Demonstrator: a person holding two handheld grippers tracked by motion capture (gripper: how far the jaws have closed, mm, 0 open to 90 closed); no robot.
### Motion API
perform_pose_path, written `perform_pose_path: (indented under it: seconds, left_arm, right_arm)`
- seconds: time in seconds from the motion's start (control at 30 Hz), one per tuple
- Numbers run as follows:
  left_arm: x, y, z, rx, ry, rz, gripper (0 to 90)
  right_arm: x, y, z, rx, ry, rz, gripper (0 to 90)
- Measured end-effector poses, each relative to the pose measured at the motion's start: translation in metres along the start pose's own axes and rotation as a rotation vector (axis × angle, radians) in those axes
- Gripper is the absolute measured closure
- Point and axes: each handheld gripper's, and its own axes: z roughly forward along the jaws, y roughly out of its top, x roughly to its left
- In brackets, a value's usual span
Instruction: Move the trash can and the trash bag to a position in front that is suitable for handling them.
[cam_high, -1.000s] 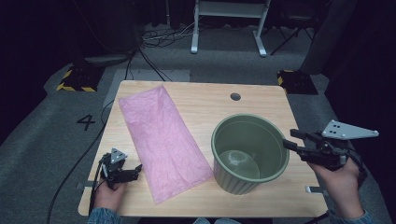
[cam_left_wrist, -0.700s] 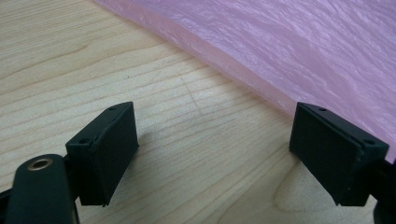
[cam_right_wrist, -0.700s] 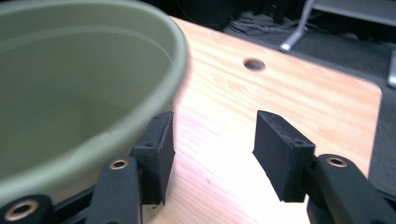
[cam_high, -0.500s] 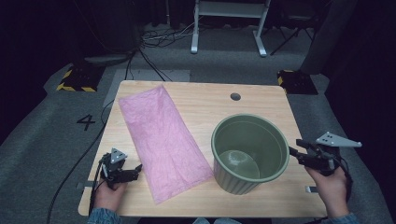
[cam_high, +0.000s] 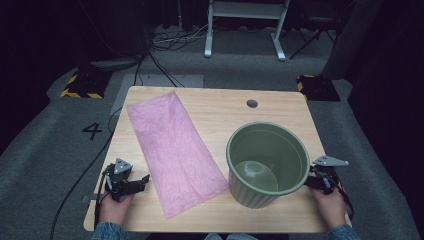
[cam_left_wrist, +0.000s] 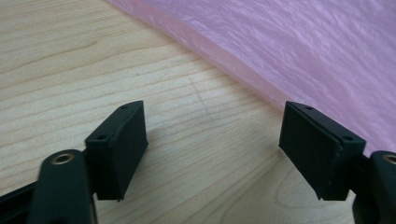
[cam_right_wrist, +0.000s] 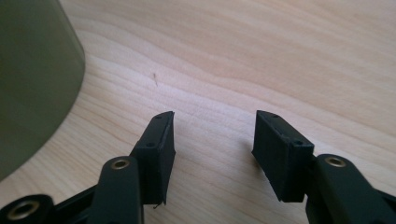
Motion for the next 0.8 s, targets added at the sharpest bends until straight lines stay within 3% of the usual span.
perform_pose_path:
  seconds: [0.1,0.3,0.57,0.7,0.8]
  left_arm:
    - [0.003,0.005,-0.005,-0.020,0.002,-0.014,24.3]
    - [0.004,0.018,-0.006,-0.032,0.006,-0.039,24.3]
    - [0.008,0.038,-0.004,-0.011,0.012,-0.068,23.2]
    - [0.014,0.050,0.006,0.017,0.049,-0.077,22.4]
    - [0.015,0.061,0.025,0.062,0.057,-0.077,22.3]
  right_arm:
    - [0.001,-0.002,0.004,-0.042,-0.009,0.002,42.7]
    - [0.002,0.001,0.008,-0.030,0.005,-0.006,33.3]
    - [0.001,0.002,0.010,-0.027,0.016,-0.017,31.2]
    - [0.001,0.002,0.010,-0.027,0.017,-0.017,31.2]
    - [0.001,0.003,0.010,-0.027,0.019,-0.018,31.1]
